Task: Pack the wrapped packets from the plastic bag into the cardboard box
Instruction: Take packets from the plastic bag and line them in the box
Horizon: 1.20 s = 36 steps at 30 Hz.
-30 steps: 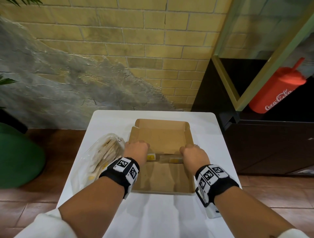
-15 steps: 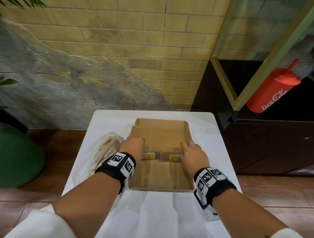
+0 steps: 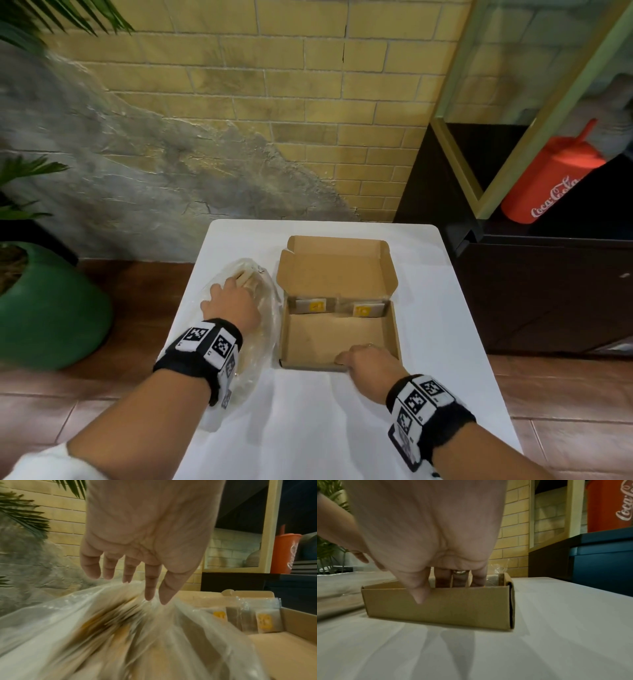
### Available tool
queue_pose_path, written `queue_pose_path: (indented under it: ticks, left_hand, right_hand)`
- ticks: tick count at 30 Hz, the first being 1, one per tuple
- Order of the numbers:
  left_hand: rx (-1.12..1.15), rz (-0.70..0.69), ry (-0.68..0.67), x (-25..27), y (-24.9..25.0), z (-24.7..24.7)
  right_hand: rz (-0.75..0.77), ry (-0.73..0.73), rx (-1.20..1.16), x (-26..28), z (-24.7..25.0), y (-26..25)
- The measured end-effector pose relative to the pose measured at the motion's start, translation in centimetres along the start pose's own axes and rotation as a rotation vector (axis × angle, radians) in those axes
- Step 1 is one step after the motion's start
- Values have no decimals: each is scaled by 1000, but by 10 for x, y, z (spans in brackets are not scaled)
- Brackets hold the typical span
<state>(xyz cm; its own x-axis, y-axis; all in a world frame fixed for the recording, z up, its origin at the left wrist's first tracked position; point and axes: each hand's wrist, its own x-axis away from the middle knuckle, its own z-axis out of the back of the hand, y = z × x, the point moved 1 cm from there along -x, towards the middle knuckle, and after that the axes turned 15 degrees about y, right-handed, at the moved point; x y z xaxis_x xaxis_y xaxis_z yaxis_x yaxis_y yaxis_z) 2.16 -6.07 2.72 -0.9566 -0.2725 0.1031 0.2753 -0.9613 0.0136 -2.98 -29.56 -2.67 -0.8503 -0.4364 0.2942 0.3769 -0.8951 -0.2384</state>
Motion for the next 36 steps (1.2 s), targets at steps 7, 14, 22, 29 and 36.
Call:
queue_pose_path:
  ticks: [7,14,22,29,36]
  left_hand:
    - [-28,14,-76,12,-23,-10]
    - [92,34,146,16,-31,15]
    - [863,84,232,19,-20,52]
    - [1163,-238,7,32,20,90]
    - [1391,-187,-17,34,43,97]
  right_hand:
    - [-48,4,-73,12,-3,2]
    - [-130,57,-235,18,13,-5]
    - [-310,360,-660,12,59,-18]
    - [-228,529,-1011,7,121,-42]
    - [-240,412,-1396,12,126,-41]
